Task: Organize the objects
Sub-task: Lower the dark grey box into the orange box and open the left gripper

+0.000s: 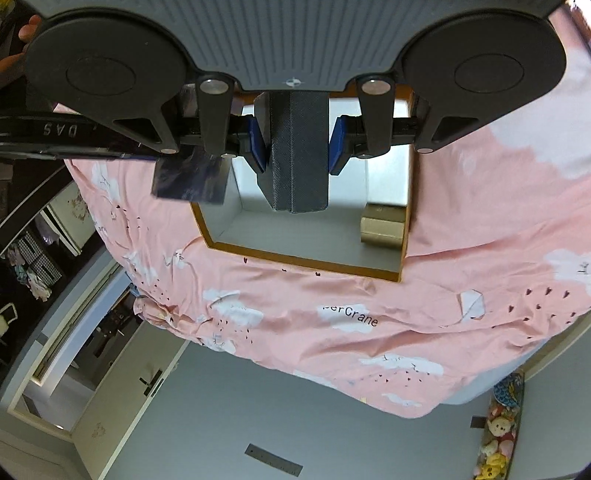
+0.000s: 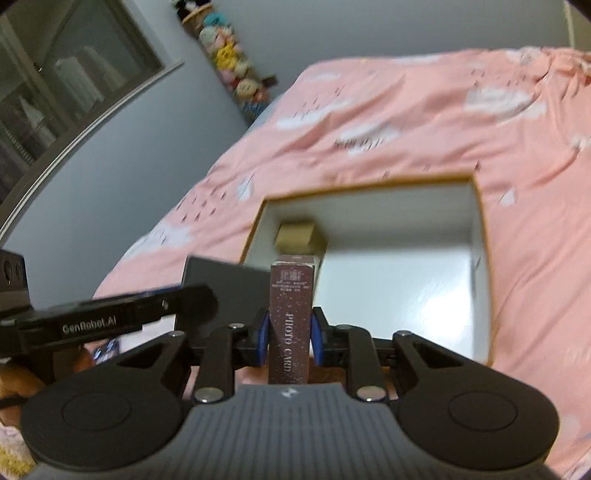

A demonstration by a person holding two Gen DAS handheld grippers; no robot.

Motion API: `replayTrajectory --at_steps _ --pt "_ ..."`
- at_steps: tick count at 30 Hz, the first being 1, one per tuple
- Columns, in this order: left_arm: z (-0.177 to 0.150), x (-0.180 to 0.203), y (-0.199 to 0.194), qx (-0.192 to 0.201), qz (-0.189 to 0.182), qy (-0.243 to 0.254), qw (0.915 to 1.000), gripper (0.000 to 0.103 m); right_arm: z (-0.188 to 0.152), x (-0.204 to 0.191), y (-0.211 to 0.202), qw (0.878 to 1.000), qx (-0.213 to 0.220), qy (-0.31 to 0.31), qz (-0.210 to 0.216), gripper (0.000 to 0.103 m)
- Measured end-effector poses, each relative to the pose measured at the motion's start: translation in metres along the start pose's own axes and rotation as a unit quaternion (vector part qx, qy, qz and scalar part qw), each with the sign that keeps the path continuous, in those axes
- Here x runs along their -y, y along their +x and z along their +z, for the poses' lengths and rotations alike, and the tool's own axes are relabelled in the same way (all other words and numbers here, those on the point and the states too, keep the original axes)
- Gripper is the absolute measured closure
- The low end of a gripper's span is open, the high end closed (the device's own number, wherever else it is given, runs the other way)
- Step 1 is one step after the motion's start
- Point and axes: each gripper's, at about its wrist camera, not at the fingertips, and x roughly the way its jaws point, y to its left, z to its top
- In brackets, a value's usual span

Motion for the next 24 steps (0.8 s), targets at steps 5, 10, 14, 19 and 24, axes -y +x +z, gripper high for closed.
replayTrajectory --at_steps 5,10,14,19,24 --pt "0.006 -0.006 0.043 -0.027 0.015 -0.005 0.9995 0.062 0.018 0.021 0.023 1.0 -0.001 0.01 -0.021 0.079" --pt "-0.001 -0.012 0.084 -0.065 0.017 -0.015 0.9976 0.062 0.017 0.047 0.06 0.998 -0.036 0.028 -0.037 0.079" --pt "-0.009 -0.02 0.111 -0.093 0.011 -0.039 0.9948 0.062 0.009 0.064 0.084 0.996 -0.057 0.043 -0.044 0.079" --pt "-0.02 -0.025 0.135 -0.121 0.013 -0.051 0.9913 0.062 0.006 0.081 0.103 0.994 -0.078 0.057 -0.047 0.079" --pt "-0.028 -0.029 0.147 -0.139 0.02 -0.054 0.9886 0.062 0.002 0.092 0.113 0.992 -0.092 0.065 -0.048 0.079"
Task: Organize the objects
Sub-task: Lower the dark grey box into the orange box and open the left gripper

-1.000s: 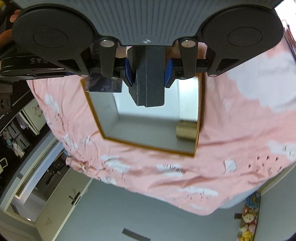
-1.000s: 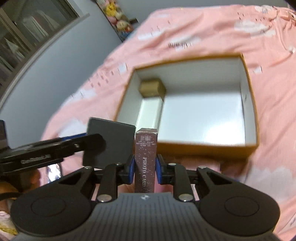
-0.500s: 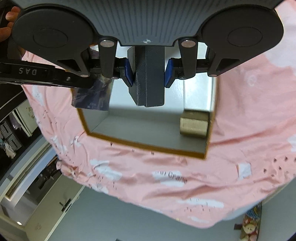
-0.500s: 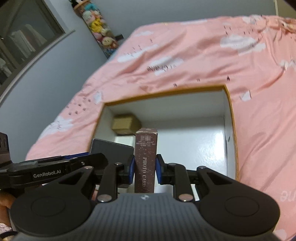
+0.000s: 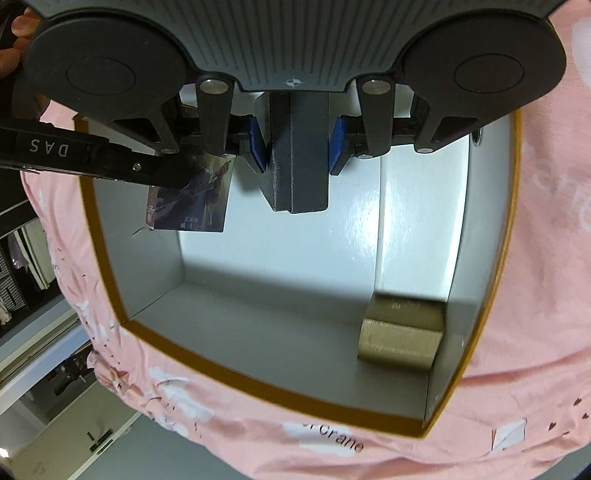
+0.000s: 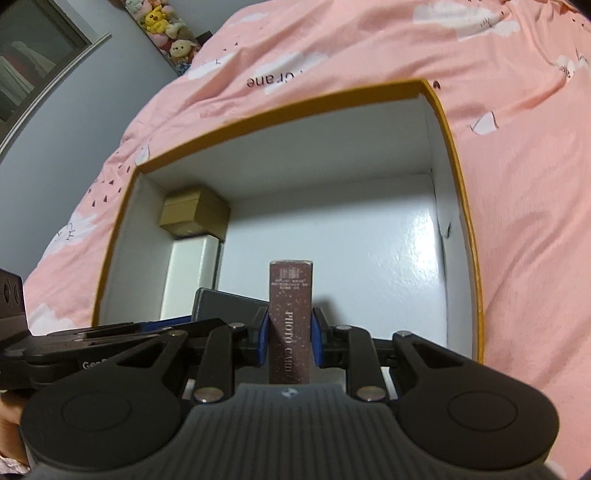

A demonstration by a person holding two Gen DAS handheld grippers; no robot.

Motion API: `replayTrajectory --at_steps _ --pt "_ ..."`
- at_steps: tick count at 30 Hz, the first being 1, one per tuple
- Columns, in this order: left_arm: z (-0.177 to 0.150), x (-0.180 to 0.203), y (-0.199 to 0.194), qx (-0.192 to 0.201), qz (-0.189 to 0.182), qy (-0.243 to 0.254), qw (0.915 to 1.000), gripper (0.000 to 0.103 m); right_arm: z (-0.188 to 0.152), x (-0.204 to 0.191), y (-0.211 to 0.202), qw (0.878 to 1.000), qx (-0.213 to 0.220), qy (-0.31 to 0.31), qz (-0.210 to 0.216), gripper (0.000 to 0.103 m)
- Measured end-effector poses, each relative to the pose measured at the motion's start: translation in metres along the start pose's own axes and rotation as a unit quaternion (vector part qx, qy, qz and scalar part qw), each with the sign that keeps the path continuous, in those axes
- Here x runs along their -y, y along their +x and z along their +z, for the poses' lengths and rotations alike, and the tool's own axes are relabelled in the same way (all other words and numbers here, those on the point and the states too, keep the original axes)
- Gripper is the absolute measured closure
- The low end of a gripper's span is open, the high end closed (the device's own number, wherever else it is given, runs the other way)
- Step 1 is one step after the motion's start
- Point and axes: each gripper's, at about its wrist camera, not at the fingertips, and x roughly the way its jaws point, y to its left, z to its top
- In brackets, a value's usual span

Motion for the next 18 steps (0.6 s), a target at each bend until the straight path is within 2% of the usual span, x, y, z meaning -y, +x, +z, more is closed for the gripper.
replayTrajectory --at_steps 7,11,16,18 --pt "-0.004 0.003 -0.005 0.008 0.01 0.018 0.9998 0.06 -0.003 0.004 0.016 1.0 -0.018 0.004 -0.005 0.079" --pt "-0.008 0.007 -0.007 0.017 0.051 0.045 0.9976 0.056 -0.006 0.002 0.019 1.0 -0.023 0.003 -0.01 0.079" --pt "-0.012 0.005 -0.005 0.01 0.079 0.055 0.9953 0.055 -0.007 -0.002 0.019 1.0 -0.023 -0.002 -0.019 0.079" --pt "-0.015 0.008 -0.008 0.02 0.092 0.063 0.9936 0.054 -0.007 -0.003 0.02 0.999 -0.025 -0.003 -0.021 0.079"
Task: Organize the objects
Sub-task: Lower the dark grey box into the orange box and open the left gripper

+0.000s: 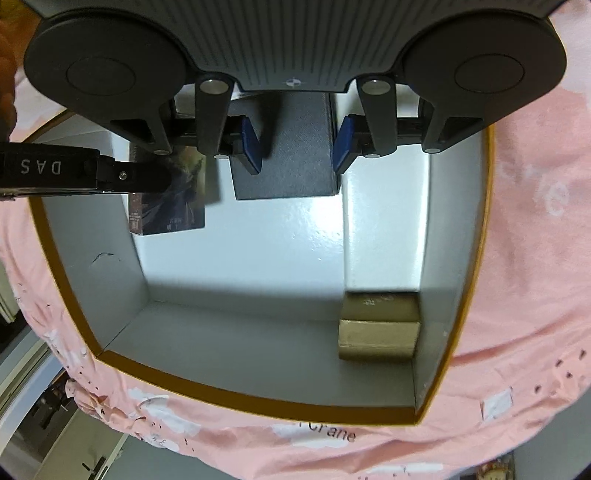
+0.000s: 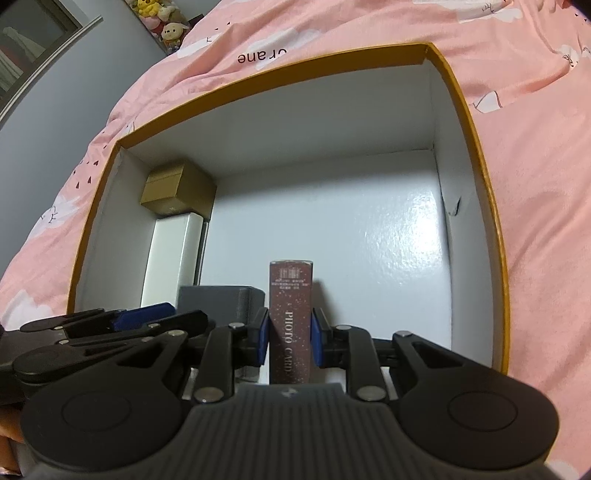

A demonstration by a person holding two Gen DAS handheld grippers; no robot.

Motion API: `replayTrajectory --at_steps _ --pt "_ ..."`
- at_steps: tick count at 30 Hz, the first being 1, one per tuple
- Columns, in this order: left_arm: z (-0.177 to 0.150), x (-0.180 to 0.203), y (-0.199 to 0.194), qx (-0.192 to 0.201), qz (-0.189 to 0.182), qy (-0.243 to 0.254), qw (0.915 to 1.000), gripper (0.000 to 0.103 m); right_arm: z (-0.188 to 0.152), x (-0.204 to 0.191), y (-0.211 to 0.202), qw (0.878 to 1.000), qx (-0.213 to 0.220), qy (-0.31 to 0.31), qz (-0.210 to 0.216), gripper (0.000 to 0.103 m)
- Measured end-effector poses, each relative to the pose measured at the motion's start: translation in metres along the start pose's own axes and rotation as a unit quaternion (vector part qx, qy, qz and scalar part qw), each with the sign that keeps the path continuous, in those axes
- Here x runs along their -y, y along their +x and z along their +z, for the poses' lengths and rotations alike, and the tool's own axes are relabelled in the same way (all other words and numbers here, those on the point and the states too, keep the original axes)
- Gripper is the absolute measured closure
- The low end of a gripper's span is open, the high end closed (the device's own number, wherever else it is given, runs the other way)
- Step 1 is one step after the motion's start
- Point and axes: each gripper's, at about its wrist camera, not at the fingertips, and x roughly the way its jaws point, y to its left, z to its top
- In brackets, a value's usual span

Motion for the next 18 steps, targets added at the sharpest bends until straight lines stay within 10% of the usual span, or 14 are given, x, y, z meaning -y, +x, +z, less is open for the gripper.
replayTrajectory --at_steps 18 --pt "-0.003 0.003 -0.016 0.043 -0.006 -0.013 0.999 0.053 0.001 -0.024 0.019 1.0 -0.023 -0.01 0.003 0.079"
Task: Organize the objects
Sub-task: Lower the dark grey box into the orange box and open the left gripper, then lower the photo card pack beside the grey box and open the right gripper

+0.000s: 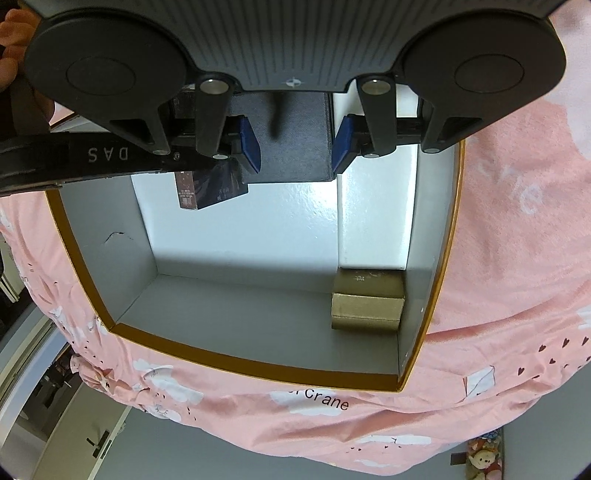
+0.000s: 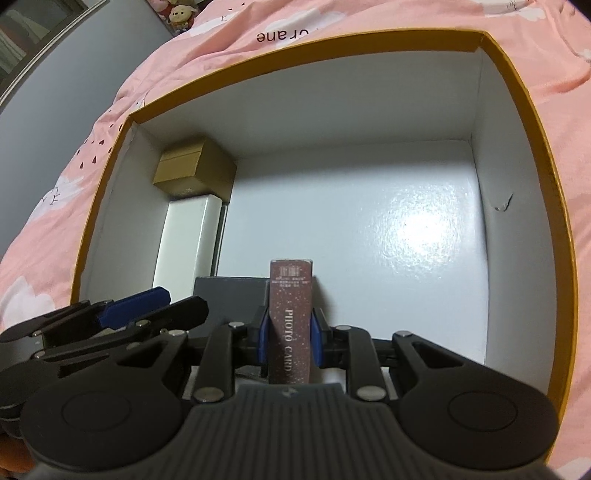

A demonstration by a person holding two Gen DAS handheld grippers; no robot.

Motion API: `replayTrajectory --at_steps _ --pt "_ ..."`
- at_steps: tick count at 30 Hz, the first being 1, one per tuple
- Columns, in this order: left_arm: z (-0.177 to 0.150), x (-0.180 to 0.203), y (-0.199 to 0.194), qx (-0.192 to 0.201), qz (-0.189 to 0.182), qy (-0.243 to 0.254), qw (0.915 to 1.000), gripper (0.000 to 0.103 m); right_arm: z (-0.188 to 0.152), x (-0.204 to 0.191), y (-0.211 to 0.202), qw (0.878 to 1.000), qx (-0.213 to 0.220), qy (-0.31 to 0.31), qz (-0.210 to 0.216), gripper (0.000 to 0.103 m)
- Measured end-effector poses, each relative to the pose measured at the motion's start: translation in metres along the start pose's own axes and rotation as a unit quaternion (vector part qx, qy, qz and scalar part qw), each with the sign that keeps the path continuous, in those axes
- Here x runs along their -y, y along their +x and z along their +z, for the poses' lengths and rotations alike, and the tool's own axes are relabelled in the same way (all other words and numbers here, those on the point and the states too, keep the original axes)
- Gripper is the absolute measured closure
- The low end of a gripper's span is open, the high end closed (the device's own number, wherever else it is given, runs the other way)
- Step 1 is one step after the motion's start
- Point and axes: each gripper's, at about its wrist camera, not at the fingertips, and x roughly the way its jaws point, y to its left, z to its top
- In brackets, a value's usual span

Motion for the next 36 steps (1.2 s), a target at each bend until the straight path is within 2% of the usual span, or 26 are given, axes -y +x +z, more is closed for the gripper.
replayTrajectory --at_steps 9,16,25,31,36 --pt "-0.002 0.001 0.012 -0.028 -0.005 0.005 0.9996 0.055 0.008 0.023 0.007 0.998 -0.03 0.052 0.034 0.079" --pt "-0.003 0.001 0.018 -0.043 -0.003 0.005 0.9991 0.059 0.009 0.03 0.009 0.998 -0.036 0.041 -0.017 0.066" --pt "-0.004 0.002 0.018 -0.044 0.002 0.008 0.999 0.059 0.011 0.032 0.017 0.997 -0.063 0.036 -0.029 0.057" --pt "-0.003 0.0 0.018 -0.044 -0.002 0.007 0.999 0.059 0.012 0.029 0.019 0.995 -0.075 0.034 -0.048 0.056" --pt "-0.004 -0.001 0.017 -0.042 -0.008 0.003 0.9991 0.059 0.009 0.024 0.022 0.995 -0.08 0.026 -0.046 0.065"
